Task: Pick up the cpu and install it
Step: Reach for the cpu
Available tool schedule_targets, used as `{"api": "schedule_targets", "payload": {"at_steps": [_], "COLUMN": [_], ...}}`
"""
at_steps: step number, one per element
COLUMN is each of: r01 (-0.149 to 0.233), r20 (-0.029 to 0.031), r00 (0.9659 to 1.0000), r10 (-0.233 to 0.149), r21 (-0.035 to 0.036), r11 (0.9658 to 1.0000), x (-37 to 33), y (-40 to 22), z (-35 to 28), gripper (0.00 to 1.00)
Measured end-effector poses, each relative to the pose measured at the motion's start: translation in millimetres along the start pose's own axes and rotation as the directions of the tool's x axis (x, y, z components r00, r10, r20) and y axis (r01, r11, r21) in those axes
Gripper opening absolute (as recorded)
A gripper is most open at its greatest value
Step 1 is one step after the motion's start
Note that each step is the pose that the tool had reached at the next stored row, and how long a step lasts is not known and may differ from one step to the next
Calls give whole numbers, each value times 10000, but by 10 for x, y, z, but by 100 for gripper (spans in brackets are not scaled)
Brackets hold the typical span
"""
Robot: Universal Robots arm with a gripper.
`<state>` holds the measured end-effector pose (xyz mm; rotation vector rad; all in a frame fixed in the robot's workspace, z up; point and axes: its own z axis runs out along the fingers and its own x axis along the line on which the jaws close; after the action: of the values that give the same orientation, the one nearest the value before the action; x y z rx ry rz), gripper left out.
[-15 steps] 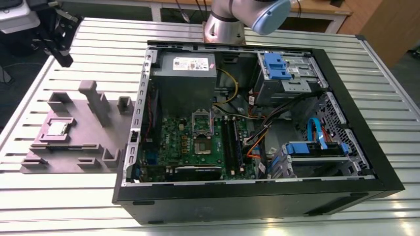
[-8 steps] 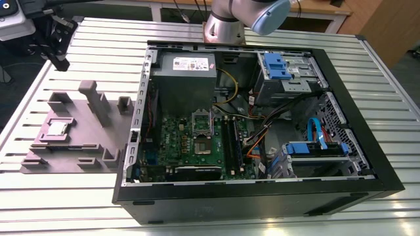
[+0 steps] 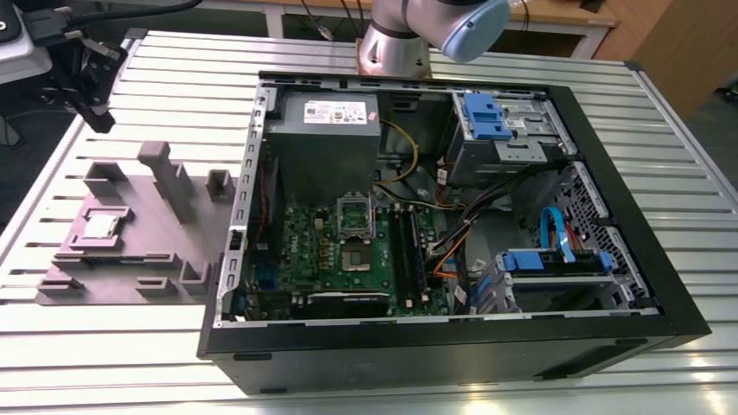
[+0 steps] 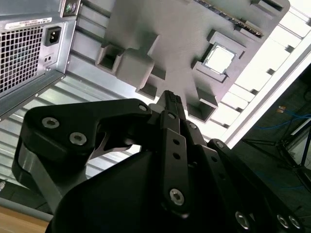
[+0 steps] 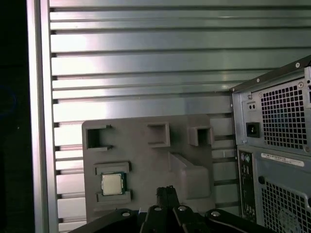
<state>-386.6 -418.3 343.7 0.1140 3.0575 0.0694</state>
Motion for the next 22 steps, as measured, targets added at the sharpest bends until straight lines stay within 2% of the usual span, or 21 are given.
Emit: {"api": "schedule_targets", "payload": {"at_steps": [16, 22], "r01": [0, 1], "r20": [-35, -38], "r00": [10000, 10000], "r10": [1, -1], "r21": [24, 32], "r11": [10000, 10000], "x": [171, 196], "y": [-33, -36], "z": [184, 202], "gripper": [10, 10]}}
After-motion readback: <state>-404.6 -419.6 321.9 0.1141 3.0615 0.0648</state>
